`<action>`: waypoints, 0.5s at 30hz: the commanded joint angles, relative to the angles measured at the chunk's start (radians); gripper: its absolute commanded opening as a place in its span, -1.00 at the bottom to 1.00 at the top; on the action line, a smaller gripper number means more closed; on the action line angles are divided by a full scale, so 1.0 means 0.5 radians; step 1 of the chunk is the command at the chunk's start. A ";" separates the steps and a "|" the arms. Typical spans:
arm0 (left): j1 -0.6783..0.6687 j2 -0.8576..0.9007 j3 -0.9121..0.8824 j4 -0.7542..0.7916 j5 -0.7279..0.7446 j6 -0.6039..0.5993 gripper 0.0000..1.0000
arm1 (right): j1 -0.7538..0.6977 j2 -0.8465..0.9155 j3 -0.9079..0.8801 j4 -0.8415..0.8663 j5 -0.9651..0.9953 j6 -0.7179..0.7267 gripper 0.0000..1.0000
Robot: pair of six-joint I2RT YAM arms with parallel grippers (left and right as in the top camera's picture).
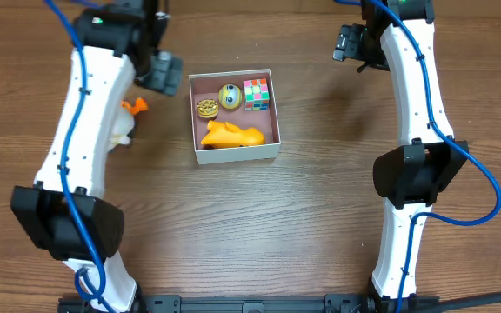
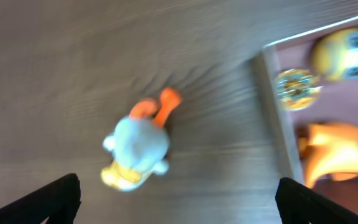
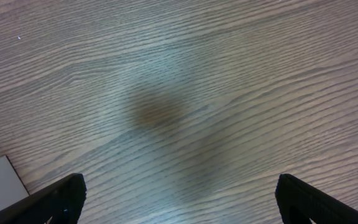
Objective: Pack container
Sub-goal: 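Withdraw the left gripper and move it to the white duck plush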
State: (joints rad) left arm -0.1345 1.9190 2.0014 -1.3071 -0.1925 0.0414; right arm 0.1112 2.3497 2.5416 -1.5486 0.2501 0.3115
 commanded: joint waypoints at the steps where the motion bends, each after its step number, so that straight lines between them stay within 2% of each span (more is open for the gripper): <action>1: 0.147 0.014 -0.069 0.000 0.014 -0.129 1.00 | 0.003 -0.027 0.049 0.005 0.013 0.014 1.00; 6: 0.261 0.018 -0.327 0.173 0.027 -0.129 1.00 | 0.003 -0.027 0.049 0.005 0.013 0.014 1.00; 15: 0.300 0.025 -0.863 0.591 -0.040 -0.124 1.00 | 0.003 -0.027 0.049 0.005 0.013 0.014 1.00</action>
State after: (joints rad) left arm -0.0013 1.9209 1.6310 -1.0569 -0.1932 -0.0021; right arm 0.1112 2.3497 2.5416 -1.5486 0.2501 0.3111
